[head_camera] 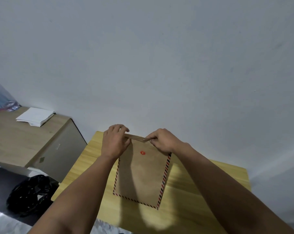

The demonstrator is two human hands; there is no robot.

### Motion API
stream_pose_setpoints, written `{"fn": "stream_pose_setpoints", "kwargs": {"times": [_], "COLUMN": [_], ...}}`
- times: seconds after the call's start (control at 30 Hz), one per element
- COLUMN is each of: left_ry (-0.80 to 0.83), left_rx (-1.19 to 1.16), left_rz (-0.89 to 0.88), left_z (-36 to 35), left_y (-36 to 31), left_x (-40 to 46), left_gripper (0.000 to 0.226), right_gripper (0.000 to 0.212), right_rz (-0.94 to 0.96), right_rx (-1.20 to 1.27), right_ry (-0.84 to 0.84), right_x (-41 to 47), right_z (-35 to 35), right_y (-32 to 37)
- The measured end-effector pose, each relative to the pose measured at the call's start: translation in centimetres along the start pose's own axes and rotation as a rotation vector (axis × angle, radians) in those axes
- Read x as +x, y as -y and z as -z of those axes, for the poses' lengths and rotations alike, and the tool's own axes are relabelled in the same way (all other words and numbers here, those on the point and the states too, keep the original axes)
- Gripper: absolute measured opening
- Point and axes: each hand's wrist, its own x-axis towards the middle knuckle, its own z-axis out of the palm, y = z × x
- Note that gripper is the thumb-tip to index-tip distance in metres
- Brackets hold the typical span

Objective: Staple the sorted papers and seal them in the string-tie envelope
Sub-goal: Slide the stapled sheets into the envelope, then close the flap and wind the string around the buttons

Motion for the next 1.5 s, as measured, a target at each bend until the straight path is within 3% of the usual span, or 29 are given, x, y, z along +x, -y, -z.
{"fn": "stream_pose_setpoints", "kwargs": {"times": [0.13, 0.23, 0.33, 0.47, 0.57, 0.83, 0.97, 1.07, 1.2, 1.33, 1.5], "left_ry": [0.090, 0.102, 0.180, 0.264, 0.299, 0.462, 0.593, 0.607, 0.394, 0.449, 0.434], "left_rx": [0.017, -0.032, -0.038, 0.034, 0.077, 0.318, 0.369, 0.234, 0.093, 0.110, 0.154], "left_rz": [-0.125, -0.136, -0.166, -0.369, -0.547, -0.767, -0.693, -0.655, -0.643, -0.628, -0.521], "left_z": [0.2, -0.1, 0.0, -0.6, -2.3, -11.3, -17.9, -22.1, -25.3, -27.2, -28.6], "left_y": [1.6, 2.5, 3.6, 5.4, 7.0, 9.5, 10.9, 12.6, 14.0, 14.2, 13.6], "left_x": [1.4, 1.9, 2.7, 3.4, 4.0, 7.3, 7.3, 4.2, 0.8, -1.4, -1.7], "left_gripper": [0.009, 0.009, 0.013, 0.011, 0.008, 0.032, 0.036, 0.049, 0.054, 0.071, 0.075], "right_gripper": [0.031, 0.039, 0.023, 0.011, 0.015, 0.018, 0.029, 0.040, 0.047, 0.071, 0.079], "right_rz": [-0.034, -0.079, -0.149, -0.188, -0.124, -0.170, -0.190, -0.219, -0.205, -0.250, -0.199], "right_rx": [-0.015, -0.102, -0.159, -0.170, -0.145, -0.188, -0.340, -0.402, -0.435, -0.439, -0.416], "right_ry": [-0.025, -0.030, -0.090, -0.169, -0.243, -0.196, -0.027, 0.118, -0.049, 0.035, -0.099], "right_x": [0.2, -0.4, -0.7, -1.0, -0.7, 3.2, 5.4, 4.8, 2.8, 1.8, 2.5], "right_z": [-0.4, -1.0, -2.0, -3.7, -5.3, -10.1, -15.8, -21.0, -25.6, -27.6, -27.1], "right_y": [1.0, 1.2, 1.3, 1.9, 1.5, -4.6, -9.6, -11.5, -12.6, -13.8, -15.9]}}
